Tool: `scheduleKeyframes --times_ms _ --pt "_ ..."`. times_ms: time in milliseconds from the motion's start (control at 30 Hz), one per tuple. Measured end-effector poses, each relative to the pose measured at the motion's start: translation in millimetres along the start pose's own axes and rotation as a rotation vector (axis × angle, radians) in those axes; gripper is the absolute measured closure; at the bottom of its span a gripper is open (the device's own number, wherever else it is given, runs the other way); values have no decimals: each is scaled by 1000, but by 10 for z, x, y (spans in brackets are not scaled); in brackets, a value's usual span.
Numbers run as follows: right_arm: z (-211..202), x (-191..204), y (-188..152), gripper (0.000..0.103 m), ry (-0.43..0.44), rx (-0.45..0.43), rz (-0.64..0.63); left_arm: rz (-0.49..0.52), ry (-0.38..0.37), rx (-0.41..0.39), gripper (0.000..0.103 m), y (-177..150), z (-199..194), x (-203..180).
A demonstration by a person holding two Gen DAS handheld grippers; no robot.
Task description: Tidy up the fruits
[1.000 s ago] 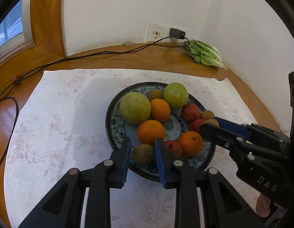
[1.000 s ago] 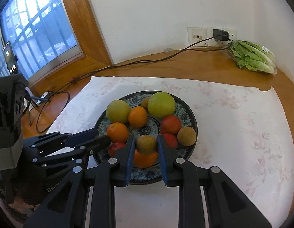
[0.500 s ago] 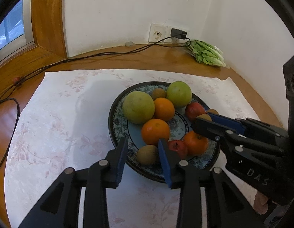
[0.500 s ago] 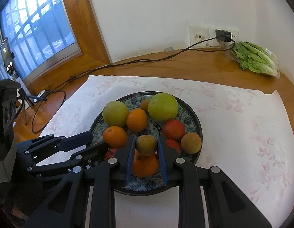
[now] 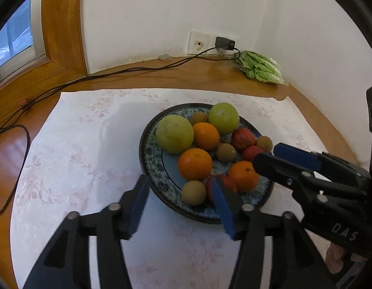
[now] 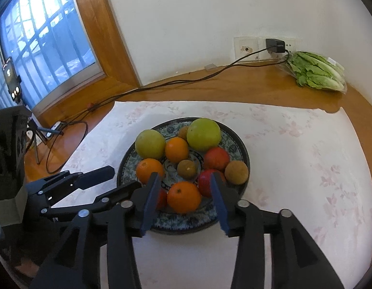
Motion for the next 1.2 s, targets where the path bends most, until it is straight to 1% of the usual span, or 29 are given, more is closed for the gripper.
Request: scheduleKeyframes --times_ms 100,133,200,267,333,400,467,567,667,733,867,1000,1200 --pt "-79 -36 -60 48 4 1 17 11 2 -2 31 -57 -74 -28" --pt "-102 -47 -84 48 2 2 20 16 7 -4 30 -80 -97 -40" --pt "-146 -64 -139 42 -8 9 28 25 21 -2 26 -122 -128 -65" --pt "-174 -77 -194 40 -19 18 33 35 35 6 23 -165 -144 -96" --pt "-189 -100 -239 38 -22 25 37 44 49 14 19 -213 -143 -119" --pt "-197 -124 -295 34 -29 33 41 45 60 25 14 -242 -124 -122" --pt "-192 -158 -337 30 -34 40 48 46 71 37 12 -276 -94 -119" --pt "-169 -219 -403 29 -46 56 55 47 102 41 6 -293 -69 -99" --pt "-126 -267 -451 28 -62 69 61 42 136 28 4 -300 -70 -65" --pt "-92 -287 -478 28 -71 79 63 38 144 35 2 -308 -49 -46" --pt "-24 -265 -525 27 -74 97 50 33 135 79 1 -333 67 -49" --pt "1 -228 -558 26 -108 92 15 36 140 106 1 -371 164 -68" --pt "9 -230 -577 24 -135 73 9 32 153 85 0 -373 180 -75"
Point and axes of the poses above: each gripper's, at about its wrist camera, not at the fingertips, and z roughly the way its jaws point, x to its left, y to its top, the point moved 1 cm from there along z, roughly the way its jaws point, and after that the axes turned 1 degree about -z, right-handed, at the moved point
